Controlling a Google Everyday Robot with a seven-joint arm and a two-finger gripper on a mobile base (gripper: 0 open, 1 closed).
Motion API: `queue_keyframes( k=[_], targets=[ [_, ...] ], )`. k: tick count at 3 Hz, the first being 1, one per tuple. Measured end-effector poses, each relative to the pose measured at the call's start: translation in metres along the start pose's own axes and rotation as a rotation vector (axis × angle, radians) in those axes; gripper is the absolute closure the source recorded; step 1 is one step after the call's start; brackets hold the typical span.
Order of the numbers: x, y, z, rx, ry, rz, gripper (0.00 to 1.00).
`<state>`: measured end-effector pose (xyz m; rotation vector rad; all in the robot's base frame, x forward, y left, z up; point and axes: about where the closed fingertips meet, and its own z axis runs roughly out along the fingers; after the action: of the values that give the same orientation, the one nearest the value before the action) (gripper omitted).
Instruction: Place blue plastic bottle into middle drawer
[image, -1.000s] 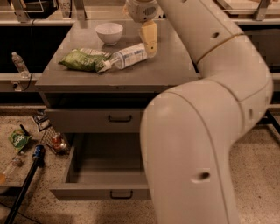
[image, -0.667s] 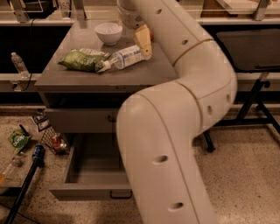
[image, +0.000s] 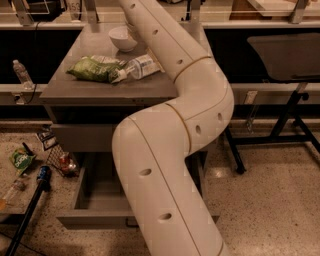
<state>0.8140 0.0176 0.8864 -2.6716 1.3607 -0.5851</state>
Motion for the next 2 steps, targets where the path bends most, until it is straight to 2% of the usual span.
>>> queue_keyframes(
  k=[1,2],
  targets=[
    [-0.006,-0.002,0.021,-0.016,-0.015,-0.051,0.17],
    [-0.015,-0.001,0.036,-0.02,-0.061,-0.081,0.4]
  ],
)
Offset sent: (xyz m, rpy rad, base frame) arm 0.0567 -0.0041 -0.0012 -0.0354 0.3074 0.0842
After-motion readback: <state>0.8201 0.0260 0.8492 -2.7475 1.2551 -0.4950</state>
